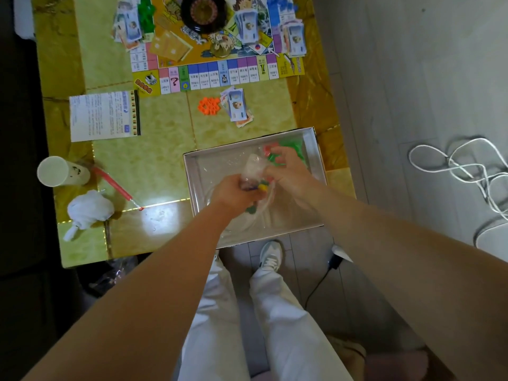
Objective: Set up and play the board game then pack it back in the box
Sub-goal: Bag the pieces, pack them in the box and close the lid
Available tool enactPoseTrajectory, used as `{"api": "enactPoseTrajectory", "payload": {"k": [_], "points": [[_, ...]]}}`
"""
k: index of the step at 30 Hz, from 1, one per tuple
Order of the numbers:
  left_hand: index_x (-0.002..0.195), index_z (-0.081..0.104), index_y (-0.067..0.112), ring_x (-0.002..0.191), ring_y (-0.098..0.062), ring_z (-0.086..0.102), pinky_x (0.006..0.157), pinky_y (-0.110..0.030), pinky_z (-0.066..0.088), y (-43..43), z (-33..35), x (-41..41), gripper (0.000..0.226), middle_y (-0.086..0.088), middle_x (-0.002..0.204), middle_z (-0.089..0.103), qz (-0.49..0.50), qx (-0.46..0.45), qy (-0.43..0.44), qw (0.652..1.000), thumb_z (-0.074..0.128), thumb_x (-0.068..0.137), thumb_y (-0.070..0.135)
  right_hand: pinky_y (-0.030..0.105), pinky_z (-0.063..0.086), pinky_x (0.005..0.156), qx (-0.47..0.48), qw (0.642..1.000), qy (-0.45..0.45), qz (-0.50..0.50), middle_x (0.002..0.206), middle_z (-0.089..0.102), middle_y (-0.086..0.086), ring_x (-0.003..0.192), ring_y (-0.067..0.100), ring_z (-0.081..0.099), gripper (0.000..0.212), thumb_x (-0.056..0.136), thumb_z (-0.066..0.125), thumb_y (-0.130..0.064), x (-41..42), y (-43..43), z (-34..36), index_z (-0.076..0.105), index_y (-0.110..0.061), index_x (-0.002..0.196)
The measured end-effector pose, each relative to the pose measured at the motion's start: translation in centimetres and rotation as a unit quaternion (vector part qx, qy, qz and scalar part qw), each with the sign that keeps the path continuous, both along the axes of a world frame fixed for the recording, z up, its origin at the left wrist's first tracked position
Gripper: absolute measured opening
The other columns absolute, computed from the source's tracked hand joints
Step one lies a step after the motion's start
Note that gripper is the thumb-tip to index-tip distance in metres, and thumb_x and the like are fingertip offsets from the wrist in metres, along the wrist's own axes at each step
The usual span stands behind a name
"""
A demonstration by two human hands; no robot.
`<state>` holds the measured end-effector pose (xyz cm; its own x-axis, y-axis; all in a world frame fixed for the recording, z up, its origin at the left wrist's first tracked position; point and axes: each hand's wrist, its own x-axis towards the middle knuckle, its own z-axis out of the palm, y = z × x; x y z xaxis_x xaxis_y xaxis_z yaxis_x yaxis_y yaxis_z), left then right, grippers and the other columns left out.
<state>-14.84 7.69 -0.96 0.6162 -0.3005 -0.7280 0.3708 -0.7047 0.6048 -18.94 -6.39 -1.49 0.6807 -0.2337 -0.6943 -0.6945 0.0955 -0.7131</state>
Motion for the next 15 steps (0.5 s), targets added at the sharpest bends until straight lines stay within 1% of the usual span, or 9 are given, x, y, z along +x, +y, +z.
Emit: {"api": "enactPoseTrajectory", "payload": {"k": [2, 3, 5, 6, 7, 10, 12, 14, 15], "points": [[0.097, 0.067, 0.011, 0.070, -0.015, 0.063, 0.063, -0.024, 0.056, -0.6, 0.1, -0.6, 0.021, -0.007, 0.084, 0.068, 0.058, -0.032, 0.052, 0.996, 0.076, 0.078, 0.012, 0.043, 0.046, 0.097, 0.058, 0.997, 0.042, -0.020, 0.129, 0.043, 0.003, 0.116, 0.023, 0.048, 0.078, 0.078, 0.066, -0.011, -0.9, -0.5, -0.7, 0.027, -0.020, 0.144], [0.099, 0.066, 0.011, 0.071, -0.014, 0.064, 0.060, -0.021, 0.055, -0.9, 0.0, -0.9, 0.022, -0.005, 0.086, 0.068, 0.087, -0.050, 0.084, 0.991, 0.075, 0.079, 0.010, 0.043, 0.049, 0.092, 0.108, 0.992, 0.064, -0.021, 0.126, 0.047, 0.006, 0.111, 0.024, 0.052, 0.074, 0.079, 0.064, -0.010, -1.4, -0.7, -0.8, 0.028, -0.016, 0.144], [0.094, 0.063, 0.013, 0.075, -0.016, 0.066, 0.064, -0.026, 0.057, -1.4, -0.1, -1.5, 0.018, -0.005, 0.089, 0.068, 0.148, -0.093, 0.148, 0.973, 0.073, 0.080, 0.006, 0.037, 0.051, 0.077, 0.180, 0.978, 0.105, -0.016, 0.107, 0.060, 0.009, 0.094, 0.022, 0.059, 0.040, 0.085, 0.061, -0.009, -2.2, -1.2, -0.7, 0.050, -0.008, 0.124], [0.091, 0.062, 0.015, 0.077, -0.018, 0.066, 0.066, -0.030, 0.058, -1.6, -0.3, -1.8, 0.018, -0.006, 0.090, 0.067, 0.167, -0.112, 0.172, 0.964, 0.072, 0.081, 0.005, 0.035, 0.050, 0.074, 0.188, 0.975, 0.116, -0.015, 0.098, 0.063, 0.009, 0.088, 0.021, 0.060, 0.022, 0.088, 0.060, -0.011, -2.6, -1.4, -0.6, 0.058, -0.008, 0.110], [0.090, 0.061, 0.016, 0.079, -0.020, 0.066, 0.068, -0.032, 0.059, -1.8, -0.6, -2.1, 0.019, -0.007, 0.091, 0.067, 0.174, -0.123, 0.190, 0.958, 0.071, 0.081, 0.003, 0.035, 0.050, 0.075, 0.185, 0.975, 0.123, -0.020, 0.095, 0.065, 0.009, 0.085, 0.020, 0.061, 0.013, 0.090, 0.060, -0.011, -3.0, -1.6, -0.7, 0.063, -0.010, 0.102], [0.098, 0.060, 0.016, 0.088, -0.022, 0.066, 0.076, -0.033, 0.058, -2.7, -1.6, -2.7, 0.023, -0.010, 0.100, 0.065, 0.142, -0.126, 0.210, 0.959, 0.071, 0.082, 0.003, 0.033, 0.051, 0.081, 0.130, 0.982, 0.131, -0.026, 0.110, 0.066, 0.013, 0.091, 0.020, 0.062, 0.021, 0.091, 0.061, -0.010, -3.6, -2.7, -1.5, 0.063, -0.007, 0.112], [0.114, 0.054, 0.012, 0.096, -0.022, 0.062, 0.084, -0.033, 0.054, -3.5, -2.1, -2.7, 0.034, -0.009, 0.108, 0.060, 0.103, -0.094, 0.184, 0.973, 0.071, 0.084, 0.010, 0.032, 0.050, 0.085, 0.065, 0.989, 0.127, -0.033, 0.115, 0.063, 0.011, 0.095, 0.018, 0.060, 0.029, 0.092, 0.061, -0.009, -3.4, -3.7, -2.2, 0.059, -0.007, 0.121], [0.128, 0.049, 0.011, 0.104, -0.023, 0.057, 0.090, -0.035, 0.049, -4.2, -3.1, -2.2, 0.049, -0.009, 0.117, 0.055, 0.056, -0.027, 0.103, 0.993, 0.071, 0.085, 0.022, 0.034, 0.049, 0.090, -0.019, 0.991, 0.120, -0.057, 0.110, 0.063, 0.008, 0.100, 0.020, 0.058, 0.028, 0.091, 0.062, -0.010, -2.5, -5.2, -3.0, 0.060, -0.008, 0.119], [0.130, 0.050, 0.012, 0.106, -0.023, 0.056, 0.091, -0.034, 0.047, -4.4, -3.5, -1.8, 0.049, -0.008, 0.119, 0.054, 0.024, 0.003, 0.040, 0.999, 0.069, 0.087, 0.025, 0.032, 0.049, 0.086, -0.062, 0.990, 0.113, -0.064, 0.102, 0.063, 0.007, 0.097, 0.020, 0.057, 0.023, 0.090, 0.063, -0.011, -1.9, -6.0, -3.5, 0.062, -0.008, 0.113]]}}
